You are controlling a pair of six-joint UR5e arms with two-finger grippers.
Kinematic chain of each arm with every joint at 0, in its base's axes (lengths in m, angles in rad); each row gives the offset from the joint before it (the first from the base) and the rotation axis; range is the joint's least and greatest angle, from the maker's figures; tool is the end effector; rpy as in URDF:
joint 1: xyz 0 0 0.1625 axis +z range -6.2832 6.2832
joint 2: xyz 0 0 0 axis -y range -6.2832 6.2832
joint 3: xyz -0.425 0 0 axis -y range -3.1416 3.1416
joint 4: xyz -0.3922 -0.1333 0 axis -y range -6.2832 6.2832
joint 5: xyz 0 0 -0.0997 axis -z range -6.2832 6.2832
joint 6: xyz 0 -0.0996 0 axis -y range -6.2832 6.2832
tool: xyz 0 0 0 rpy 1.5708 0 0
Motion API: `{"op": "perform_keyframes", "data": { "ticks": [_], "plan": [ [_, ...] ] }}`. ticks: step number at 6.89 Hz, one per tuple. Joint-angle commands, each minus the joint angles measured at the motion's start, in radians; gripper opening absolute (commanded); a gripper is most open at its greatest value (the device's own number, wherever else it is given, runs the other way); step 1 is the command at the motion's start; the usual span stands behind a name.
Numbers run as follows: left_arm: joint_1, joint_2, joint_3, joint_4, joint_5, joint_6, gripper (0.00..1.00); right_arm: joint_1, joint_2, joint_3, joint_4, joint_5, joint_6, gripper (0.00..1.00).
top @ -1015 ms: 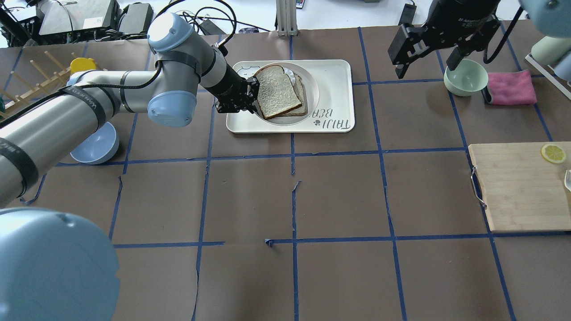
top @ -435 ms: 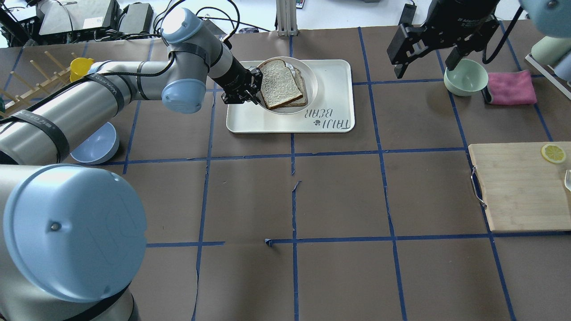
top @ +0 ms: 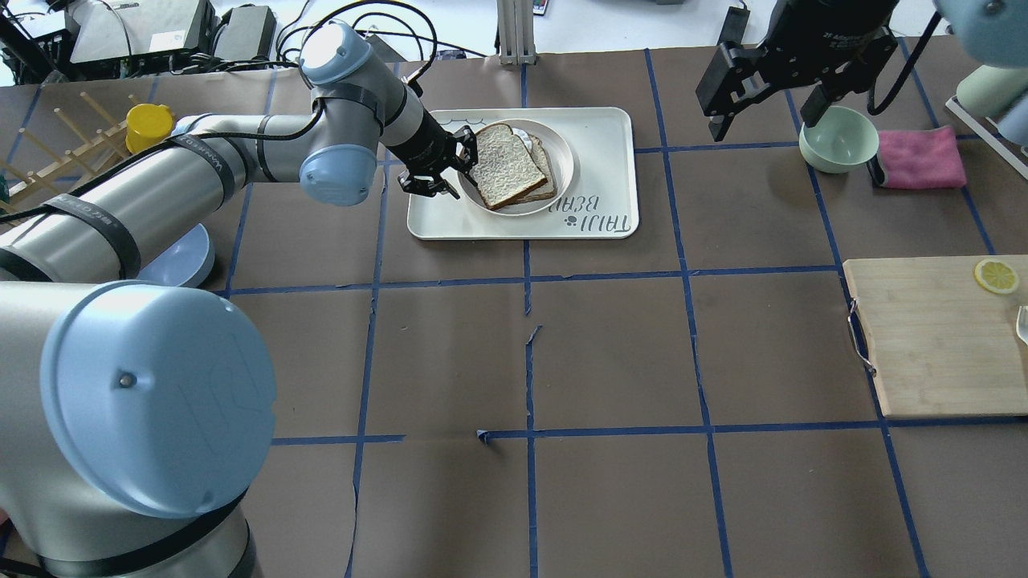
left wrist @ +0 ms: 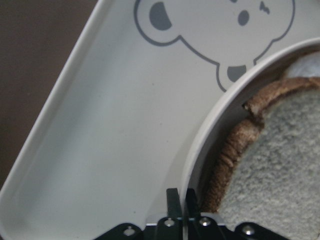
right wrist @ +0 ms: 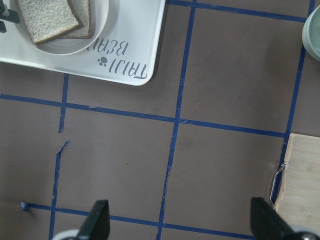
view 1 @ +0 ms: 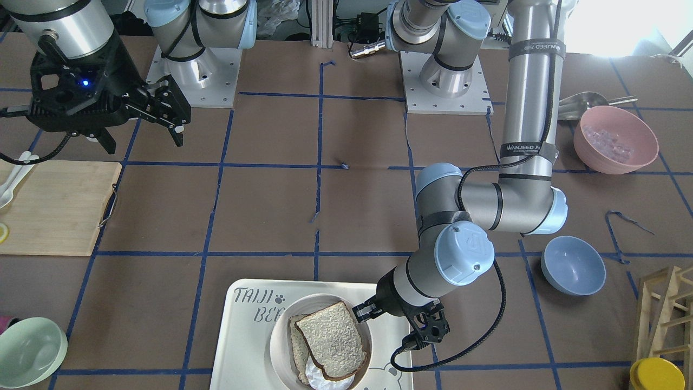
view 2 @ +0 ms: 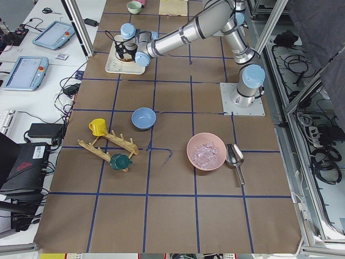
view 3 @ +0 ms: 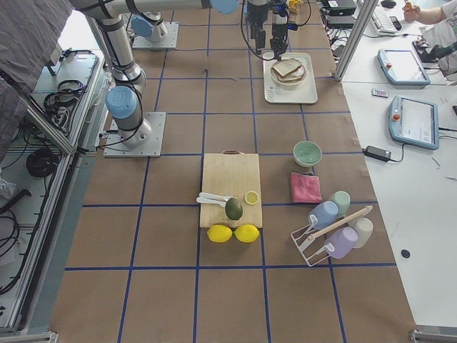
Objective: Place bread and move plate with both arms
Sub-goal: 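Open the left gripper and release the plate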
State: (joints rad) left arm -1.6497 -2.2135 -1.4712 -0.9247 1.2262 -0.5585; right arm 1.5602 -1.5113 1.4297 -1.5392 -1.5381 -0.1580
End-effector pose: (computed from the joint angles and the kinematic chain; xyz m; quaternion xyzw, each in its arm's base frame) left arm -0.2215 -0.6840 0.2170 0.2251 -0.9578 -0.0055 0.1785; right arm 0.1310 -0.5221 0.5243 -0.0740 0.9968 -0.0263 0.0142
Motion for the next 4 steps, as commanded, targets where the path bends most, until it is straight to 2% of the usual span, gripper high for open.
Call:
{"op": "perform_keyframes", "data": {
  "ticks": [1,3,4],
  "plan": [
    [-0.005,0.137,-0.007,-0.140,0.004,0.002,1.00,-0.002,0.000,0.000,0.001,0.000,0.000,1.00],
    [-0.013,0.318,-0.015,-0.377,0.015,0.005,1.00,-0.002,0.000,0.000,0.001,0.001,0.001,1.00],
    [-0.022,0.409,-0.044,-0.443,0.044,0.009,1.00,-0.002,0.000,0.000,-0.001,0.001,0.001,1.00]
  ]
}}
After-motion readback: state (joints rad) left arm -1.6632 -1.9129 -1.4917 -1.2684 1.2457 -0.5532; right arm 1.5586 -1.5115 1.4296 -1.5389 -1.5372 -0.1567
